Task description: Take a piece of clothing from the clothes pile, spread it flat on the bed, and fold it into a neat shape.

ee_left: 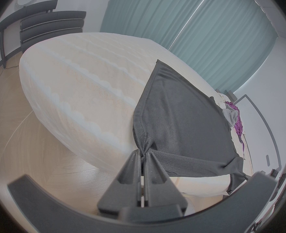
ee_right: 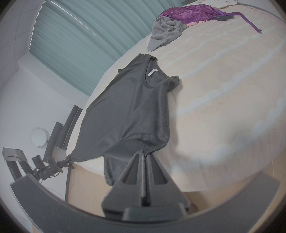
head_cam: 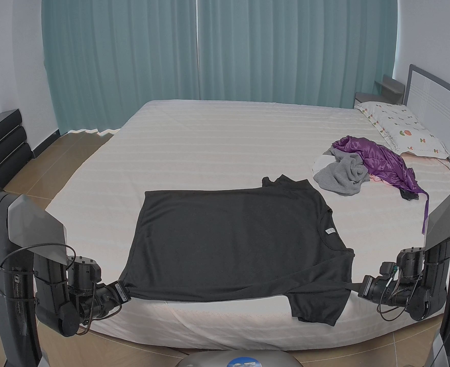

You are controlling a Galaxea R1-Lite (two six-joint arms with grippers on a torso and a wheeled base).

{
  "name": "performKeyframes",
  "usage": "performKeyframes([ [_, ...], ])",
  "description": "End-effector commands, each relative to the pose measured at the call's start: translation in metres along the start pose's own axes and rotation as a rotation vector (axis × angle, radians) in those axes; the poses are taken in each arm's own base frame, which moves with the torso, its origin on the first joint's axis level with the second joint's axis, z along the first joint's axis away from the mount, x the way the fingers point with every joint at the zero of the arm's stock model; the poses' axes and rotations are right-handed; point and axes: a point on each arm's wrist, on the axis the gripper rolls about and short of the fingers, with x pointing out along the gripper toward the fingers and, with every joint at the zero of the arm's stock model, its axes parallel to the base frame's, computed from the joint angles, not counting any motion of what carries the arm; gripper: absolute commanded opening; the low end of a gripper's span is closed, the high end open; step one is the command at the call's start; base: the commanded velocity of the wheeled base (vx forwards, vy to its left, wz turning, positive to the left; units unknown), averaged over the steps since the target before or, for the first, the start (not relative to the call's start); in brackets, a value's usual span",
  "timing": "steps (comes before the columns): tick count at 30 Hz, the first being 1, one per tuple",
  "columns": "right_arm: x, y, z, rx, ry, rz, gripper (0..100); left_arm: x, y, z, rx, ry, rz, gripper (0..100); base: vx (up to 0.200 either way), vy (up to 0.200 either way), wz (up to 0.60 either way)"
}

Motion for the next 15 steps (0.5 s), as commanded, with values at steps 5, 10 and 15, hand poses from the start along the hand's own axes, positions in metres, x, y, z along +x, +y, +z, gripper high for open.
performKeyframes([
  [5, -0.031, 0.001, 0.004, 0.025, -0.018, 0.030, 0, -0.005, 0.000, 0.004, -0.006, -0.018, -0.001, 0, 0.000, 0.000, 0.00],
  [10, -0.041, -0.003, 0.002, 0.040, -0.004, 0.051, 0, -0.010, -0.001, 0.006, -0.006, -0.026, -0.004, 0, 0.000, 0.000, 0.00],
  [15, -0.043, -0.005, -0.002, 0.025, 0.021, 0.055, 0, -0.012, 0.000, 0.004, 0.001, -0.018, -0.002, 0, 0.000, 0.000, 0.00],
])
